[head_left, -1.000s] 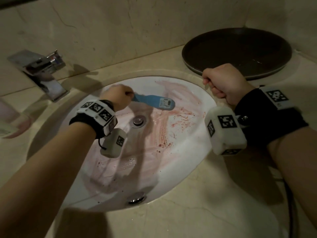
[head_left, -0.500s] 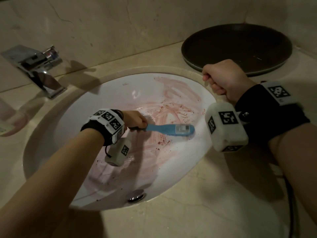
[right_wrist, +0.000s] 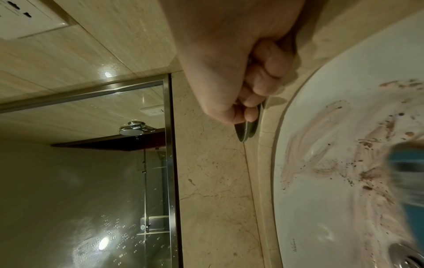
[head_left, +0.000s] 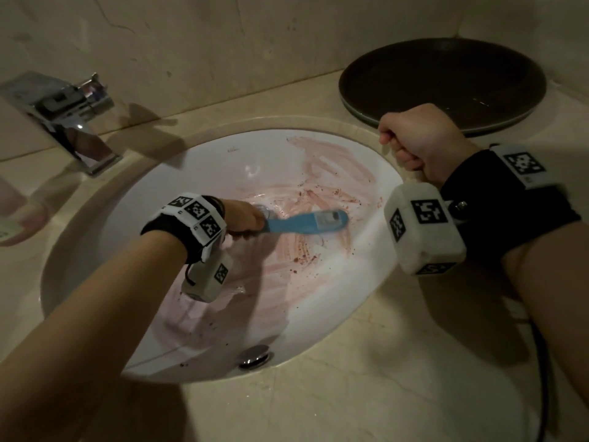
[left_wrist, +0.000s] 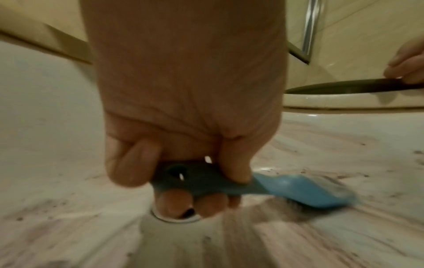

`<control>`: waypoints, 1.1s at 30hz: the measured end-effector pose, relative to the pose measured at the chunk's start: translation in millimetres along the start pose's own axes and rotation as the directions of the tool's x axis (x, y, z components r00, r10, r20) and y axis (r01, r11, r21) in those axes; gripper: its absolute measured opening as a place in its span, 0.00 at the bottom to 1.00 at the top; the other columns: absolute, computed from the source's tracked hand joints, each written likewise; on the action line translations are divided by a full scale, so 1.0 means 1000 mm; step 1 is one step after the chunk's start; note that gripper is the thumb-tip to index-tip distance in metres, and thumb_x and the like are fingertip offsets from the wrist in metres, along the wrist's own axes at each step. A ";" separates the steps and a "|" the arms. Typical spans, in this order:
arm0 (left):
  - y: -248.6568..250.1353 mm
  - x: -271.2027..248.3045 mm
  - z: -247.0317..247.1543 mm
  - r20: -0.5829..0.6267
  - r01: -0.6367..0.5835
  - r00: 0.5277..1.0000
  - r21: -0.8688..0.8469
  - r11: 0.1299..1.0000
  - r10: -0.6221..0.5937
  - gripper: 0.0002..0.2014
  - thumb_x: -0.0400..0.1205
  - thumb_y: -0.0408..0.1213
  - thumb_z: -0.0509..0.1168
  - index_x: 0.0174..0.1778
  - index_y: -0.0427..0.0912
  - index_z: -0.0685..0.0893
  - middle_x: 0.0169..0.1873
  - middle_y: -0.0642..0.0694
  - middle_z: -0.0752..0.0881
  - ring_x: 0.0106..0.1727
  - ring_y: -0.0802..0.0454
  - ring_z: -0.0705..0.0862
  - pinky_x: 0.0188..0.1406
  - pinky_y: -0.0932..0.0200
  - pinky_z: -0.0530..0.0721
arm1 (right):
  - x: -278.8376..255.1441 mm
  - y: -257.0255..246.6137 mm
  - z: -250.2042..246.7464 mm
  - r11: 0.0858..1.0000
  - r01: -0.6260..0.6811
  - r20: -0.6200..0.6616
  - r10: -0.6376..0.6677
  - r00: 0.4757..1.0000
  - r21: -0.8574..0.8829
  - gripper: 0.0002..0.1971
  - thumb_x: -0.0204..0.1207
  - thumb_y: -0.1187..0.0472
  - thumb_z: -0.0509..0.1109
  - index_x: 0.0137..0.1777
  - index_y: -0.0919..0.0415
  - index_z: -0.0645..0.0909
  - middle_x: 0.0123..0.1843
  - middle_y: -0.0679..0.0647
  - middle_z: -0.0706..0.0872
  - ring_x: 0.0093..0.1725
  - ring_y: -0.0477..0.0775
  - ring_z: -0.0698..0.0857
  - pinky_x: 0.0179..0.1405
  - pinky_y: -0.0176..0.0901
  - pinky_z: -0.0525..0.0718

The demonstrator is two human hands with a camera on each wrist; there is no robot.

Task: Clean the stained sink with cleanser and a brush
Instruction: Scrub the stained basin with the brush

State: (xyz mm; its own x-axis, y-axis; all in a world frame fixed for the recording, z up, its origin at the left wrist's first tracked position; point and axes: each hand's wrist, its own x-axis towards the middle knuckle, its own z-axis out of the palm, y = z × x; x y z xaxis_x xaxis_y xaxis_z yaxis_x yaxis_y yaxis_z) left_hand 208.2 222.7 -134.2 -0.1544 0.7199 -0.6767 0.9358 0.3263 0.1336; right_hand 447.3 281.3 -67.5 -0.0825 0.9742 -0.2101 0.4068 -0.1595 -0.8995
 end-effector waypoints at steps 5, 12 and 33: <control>0.014 0.003 0.009 0.103 -0.040 0.994 0.014 0.999 0.039 0.17 0.87 0.33 0.53 0.31 0.41 0.75 0.15 0.52 0.76 0.12 0.64 0.72 0.11 0.72 0.67 | 0.000 0.000 0.000 1.000 -0.004 -0.003 0.004 1.000 0.000 0.14 0.74 0.61 0.61 0.27 0.56 0.73 0.15 0.45 0.66 0.11 0.43 0.61 0.09 0.28 0.57; -0.014 0.009 -0.001 -0.206 0.161 0.965 -0.017 0.987 -0.161 0.15 0.88 0.33 0.50 0.35 0.39 0.72 0.33 0.43 0.77 0.20 0.59 0.79 0.22 0.65 0.72 | -0.003 -0.001 -0.001 1.000 0.013 0.009 -0.013 1.000 -0.003 0.13 0.74 0.62 0.61 0.27 0.57 0.73 0.21 0.48 0.67 0.10 0.41 0.61 0.10 0.26 0.56; 0.010 0.001 -0.001 -0.136 0.074 0.990 0.291 0.954 -0.035 0.14 0.88 0.34 0.51 0.58 0.34 0.80 0.45 0.40 0.84 0.37 0.48 0.79 0.18 0.71 0.72 | -0.003 0.000 -0.001 1.000 0.002 0.002 -0.002 1.000 -0.005 0.12 0.75 0.61 0.61 0.29 0.56 0.74 0.23 0.48 0.69 0.12 0.41 0.62 0.09 0.26 0.58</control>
State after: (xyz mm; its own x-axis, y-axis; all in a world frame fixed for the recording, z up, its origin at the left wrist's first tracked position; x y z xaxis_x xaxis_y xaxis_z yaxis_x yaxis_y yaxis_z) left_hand 216.7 226.8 -132.5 -0.2288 0.7845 -0.5764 0.9735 0.1859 -0.1334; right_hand 448.2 278.4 -66.3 -0.0850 0.9742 -0.2091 0.4112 -0.1569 -0.8980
